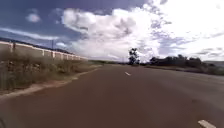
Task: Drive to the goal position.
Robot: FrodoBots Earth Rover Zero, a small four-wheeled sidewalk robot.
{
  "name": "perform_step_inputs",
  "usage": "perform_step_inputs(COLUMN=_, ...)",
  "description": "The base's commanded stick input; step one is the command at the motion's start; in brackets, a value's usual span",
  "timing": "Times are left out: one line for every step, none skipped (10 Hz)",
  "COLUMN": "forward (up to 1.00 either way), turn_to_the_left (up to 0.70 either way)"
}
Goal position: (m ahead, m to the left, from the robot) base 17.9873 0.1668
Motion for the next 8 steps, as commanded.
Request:
perform_step_inputs(forward=1.00, turn_to_the_left=0.00)
perform_step_inputs(forward=1.00, turn_to_the_left=0.00)
perform_step_inputs(forward=1.00, turn_to_the_left=0.00)
perform_step_inputs(forward=1.00, turn_to_the_left=0.00)
perform_step_inputs(forward=1.00, turn_to_the_left=0.00)
perform_step_inputs(forward=1.00, turn_to_the_left=0.00)
perform_step_inputs(forward=1.00, turn_to_the_left=0.00)
perform_step_inputs(forward=1.00, turn_to_the_left=0.00)
